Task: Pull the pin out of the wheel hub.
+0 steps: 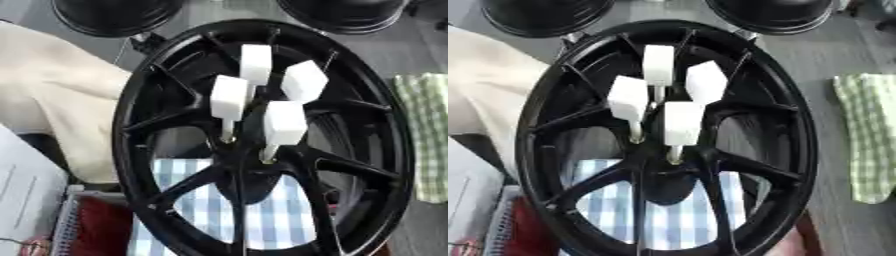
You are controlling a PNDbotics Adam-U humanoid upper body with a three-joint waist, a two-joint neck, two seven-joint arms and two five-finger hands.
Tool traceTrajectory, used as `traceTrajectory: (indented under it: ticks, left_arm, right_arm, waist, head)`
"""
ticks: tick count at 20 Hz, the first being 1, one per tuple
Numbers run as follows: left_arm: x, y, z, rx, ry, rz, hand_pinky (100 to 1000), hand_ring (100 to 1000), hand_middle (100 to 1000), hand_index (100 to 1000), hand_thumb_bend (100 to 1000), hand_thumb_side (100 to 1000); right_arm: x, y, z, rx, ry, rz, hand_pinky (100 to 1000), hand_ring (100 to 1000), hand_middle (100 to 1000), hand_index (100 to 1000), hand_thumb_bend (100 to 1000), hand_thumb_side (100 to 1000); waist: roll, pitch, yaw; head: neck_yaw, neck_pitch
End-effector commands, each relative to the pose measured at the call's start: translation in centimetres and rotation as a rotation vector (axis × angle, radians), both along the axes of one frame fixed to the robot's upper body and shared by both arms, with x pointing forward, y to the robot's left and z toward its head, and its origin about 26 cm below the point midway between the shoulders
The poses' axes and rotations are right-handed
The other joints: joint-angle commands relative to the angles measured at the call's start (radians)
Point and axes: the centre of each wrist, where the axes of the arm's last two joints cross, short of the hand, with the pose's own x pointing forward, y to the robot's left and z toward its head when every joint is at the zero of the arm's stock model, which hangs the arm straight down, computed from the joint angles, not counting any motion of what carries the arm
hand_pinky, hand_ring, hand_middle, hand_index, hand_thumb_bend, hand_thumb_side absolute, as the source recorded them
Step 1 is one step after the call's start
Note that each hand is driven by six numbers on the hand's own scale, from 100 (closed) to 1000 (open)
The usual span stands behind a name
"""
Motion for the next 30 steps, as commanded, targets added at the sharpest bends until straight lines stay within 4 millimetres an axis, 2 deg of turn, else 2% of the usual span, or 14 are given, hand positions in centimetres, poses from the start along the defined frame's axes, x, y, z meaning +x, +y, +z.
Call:
traceTrajectory:
  ticks: [1,5,11,20,26,30]
  left_arm:
    - [-0.3,0.1,1.0,0.044,-0.024,-0.004,811,729,673,838,261,739]
    - [-0.3,0.2,1.0,0.053,-0.024,-0.004,811,729,673,838,258,740]
    - [-0.3,0.2,1.0,0.061,-0.015,-0.009,811,728,672,838,254,745]
    - [-0.2,0.0,1.0,0.062,-0.011,-0.023,811,728,673,838,254,745]
    - [-0.2,-0.1,0.9,0.058,-0.007,-0.031,812,728,673,838,246,749]
    - [-0.2,-0.2,0.9,0.057,-0.006,-0.036,812,728,673,838,252,749]
  right_arm:
    - [-1.3,0.2,3.1,-0.261,-0.014,0.02,861,771,718,745,100,488]
    - [-1.9,0.8,5.1,-0.499,0.055,0.09,868,782,731,750,100,508]
    - [-2.3,1.9,6.8,-0.786,0.215,0.173,880,797,750,761,100,538]
    - [-2.4,4.1,8.0,-0.871,0.139,0.243,876,807,762,771,135,496]
    - [-1.9,5.6,7.5,-0.902,0.138,0.264,868,807,765,778,159,473]
    - [-1.4,6.1,6.7,-0.88,0.167,0.219,861,804,761,778,210,488]
  waist:
    - [-0.001,-0.012,0.002]
    - [-0.009,-0.011,0.01]
    - [-0.019,-0.01,0.017]
    - [-0.017,-0.012,0.025]
    - [-0.017,-0.013,0.034]
    - [-0.021,-0.014,0.04]
  head:
    - [-0.001,-0.016]
    - [-0.001,-0.021]
    - [-0.009,-0.037]
    - [-0.028,-0.037]
    - [-0.041,-0.033]
    - [-0.041,-0.027]
